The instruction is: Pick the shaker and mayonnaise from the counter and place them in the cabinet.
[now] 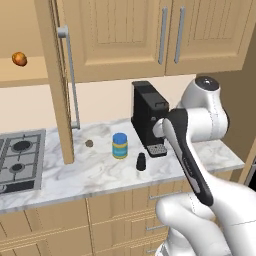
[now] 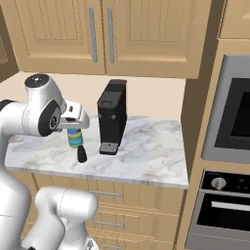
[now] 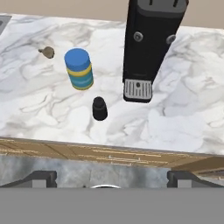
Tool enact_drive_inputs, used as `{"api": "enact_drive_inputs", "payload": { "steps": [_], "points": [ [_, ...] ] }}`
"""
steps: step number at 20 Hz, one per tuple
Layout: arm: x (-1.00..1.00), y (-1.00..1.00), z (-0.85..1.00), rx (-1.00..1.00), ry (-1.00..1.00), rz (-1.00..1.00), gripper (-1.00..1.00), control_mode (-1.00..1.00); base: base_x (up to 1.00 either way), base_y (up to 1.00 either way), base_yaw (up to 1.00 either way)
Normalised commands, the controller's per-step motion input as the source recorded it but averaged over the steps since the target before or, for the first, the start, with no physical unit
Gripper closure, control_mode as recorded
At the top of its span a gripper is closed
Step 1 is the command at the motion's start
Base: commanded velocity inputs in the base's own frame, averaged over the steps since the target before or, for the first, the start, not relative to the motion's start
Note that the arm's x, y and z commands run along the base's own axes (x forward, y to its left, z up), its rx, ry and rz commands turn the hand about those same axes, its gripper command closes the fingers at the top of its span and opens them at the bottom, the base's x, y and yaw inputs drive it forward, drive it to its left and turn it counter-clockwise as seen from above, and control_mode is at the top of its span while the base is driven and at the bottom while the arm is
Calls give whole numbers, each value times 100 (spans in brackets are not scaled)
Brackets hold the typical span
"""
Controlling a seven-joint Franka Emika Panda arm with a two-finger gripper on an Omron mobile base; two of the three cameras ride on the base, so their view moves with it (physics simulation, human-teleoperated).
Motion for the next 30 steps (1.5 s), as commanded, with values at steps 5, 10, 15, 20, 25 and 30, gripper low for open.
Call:
{"api": "enact_drive_inputs", "payload": {
  "steps": [5, 10, 15, 20, 25, 30],
  "points": [
    [26, 5, -33, 0, 0, 0, -100, -100, 0, 0, 0],
    [31, 15, -40, 0, 0, 0, -100, -100, 0, 0, 0],
    [30, 14, -49, 0, 0, 0, -100, -100, 0, 0, 0],
    [13, 1, -60, 4, 0, 0, -100, -100, 0, 0, 0],
    [5, 2, -54, 6, -1, 0, -100, -100, 0, 0, 0],
    [12, 4, -18, 1, -3, 0, -100, -100, 0, 0, 0]
  ]
}}
